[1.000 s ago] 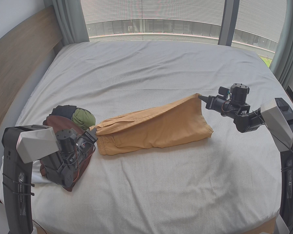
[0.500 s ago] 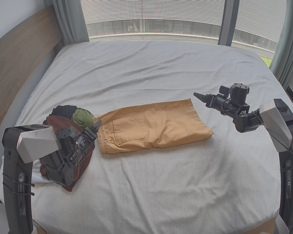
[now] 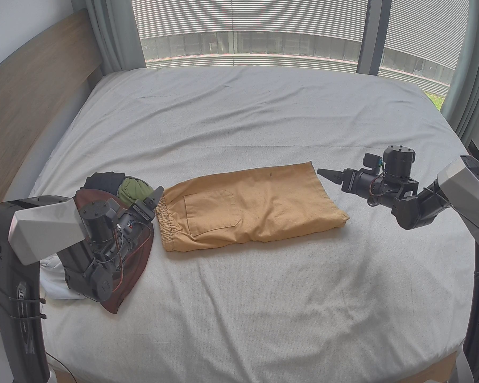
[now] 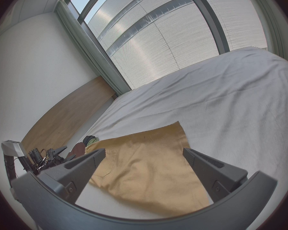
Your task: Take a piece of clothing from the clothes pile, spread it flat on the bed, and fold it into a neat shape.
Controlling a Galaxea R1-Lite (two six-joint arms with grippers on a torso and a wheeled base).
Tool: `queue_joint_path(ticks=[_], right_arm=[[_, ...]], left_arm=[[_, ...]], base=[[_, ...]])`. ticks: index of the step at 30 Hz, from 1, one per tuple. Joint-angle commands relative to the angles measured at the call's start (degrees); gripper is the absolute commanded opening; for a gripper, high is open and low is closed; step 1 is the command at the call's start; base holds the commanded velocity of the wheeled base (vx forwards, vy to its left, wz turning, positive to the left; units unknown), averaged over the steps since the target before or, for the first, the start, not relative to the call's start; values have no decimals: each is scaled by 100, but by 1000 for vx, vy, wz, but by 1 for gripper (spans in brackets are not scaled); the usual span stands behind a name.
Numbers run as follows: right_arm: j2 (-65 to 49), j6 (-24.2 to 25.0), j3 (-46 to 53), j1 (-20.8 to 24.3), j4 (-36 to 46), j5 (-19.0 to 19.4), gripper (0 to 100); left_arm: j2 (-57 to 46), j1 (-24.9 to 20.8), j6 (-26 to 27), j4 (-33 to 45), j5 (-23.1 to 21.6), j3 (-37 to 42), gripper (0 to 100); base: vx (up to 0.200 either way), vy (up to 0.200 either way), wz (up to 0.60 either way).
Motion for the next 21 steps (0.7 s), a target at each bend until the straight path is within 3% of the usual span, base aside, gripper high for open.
queue_joint_path(ticks=[1,5,7,9,16,21], right_arm=[[-850,300,1352,56,-825,-10,100],[-868,300,2064,12,-1422,-27,100],[-868,300,2082,3,-1431,-27,100],[-868,335,2486,-41,-1730,8,100],[-780,880,3260,3,-2661,96,100],[-437,907,3339,12,-2855,122,100]], left_arm=[[-1161,-80,15,-8,-446,539,100],[-1732,-326,51,1,-1202,785,100],[-1741,-335,59,1,-1228,785,100],[-1838,-484,297,1,-1571,1013,100],[-1424,-440,947,-8,-1650,1294,100],[-1240,-440,1009,-8,-1650,1250,100]], base=[[0,0,0],[0,0,0],[0,0,0],[0,0,0],[0,0,0],[0,0,0]])
